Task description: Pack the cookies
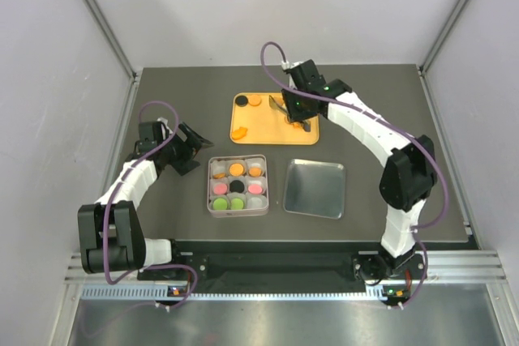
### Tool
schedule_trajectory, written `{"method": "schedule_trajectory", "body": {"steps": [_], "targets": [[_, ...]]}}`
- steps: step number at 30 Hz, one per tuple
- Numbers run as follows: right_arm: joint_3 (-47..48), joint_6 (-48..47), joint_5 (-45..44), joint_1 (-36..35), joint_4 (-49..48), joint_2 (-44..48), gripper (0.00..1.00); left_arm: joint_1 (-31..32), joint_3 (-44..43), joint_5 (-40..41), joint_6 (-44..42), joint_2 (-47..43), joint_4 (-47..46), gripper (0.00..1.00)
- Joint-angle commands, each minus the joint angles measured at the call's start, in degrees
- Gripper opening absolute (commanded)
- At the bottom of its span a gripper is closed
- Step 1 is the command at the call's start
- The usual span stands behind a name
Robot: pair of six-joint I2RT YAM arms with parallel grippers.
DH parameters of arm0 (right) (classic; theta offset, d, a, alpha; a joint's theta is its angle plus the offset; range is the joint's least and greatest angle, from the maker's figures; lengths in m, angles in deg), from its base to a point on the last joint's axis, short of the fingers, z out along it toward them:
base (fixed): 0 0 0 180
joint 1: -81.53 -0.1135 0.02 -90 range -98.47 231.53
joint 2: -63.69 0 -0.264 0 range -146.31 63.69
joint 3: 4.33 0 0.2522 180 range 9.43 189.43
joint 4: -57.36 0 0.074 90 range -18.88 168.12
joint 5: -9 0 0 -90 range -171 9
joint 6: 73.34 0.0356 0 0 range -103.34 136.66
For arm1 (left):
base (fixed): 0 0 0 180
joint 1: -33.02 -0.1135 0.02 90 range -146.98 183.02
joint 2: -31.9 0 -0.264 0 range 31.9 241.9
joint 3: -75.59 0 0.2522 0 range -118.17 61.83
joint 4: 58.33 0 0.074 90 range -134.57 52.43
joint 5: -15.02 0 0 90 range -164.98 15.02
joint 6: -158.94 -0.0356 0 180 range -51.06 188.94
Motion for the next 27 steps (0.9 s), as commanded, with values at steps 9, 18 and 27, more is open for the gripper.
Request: {"method": "schedule_trajectory", "body": {"steps": [9, 18, 27], "targets": [[-15.8, 1.9, 5.7, -3.7, 1.4, 24.2, 0.36, -0.4, -0.4, -0.7, -0.6, -1.1, -2.1, 0.95], [-22.9, 6.6, 5.7, -16.1, 5.6, 34.3, 0.37, -0.4, 0.1, -0.9, -0.4, -1.1, -2.7, 0.95], [-24.4, 9.6, 9.5, -25.0, 8.1, 34.4, 0.37, -0.4, 0.1, -0.8, -0.6, -1.3, -2.5, 0.95]]}}
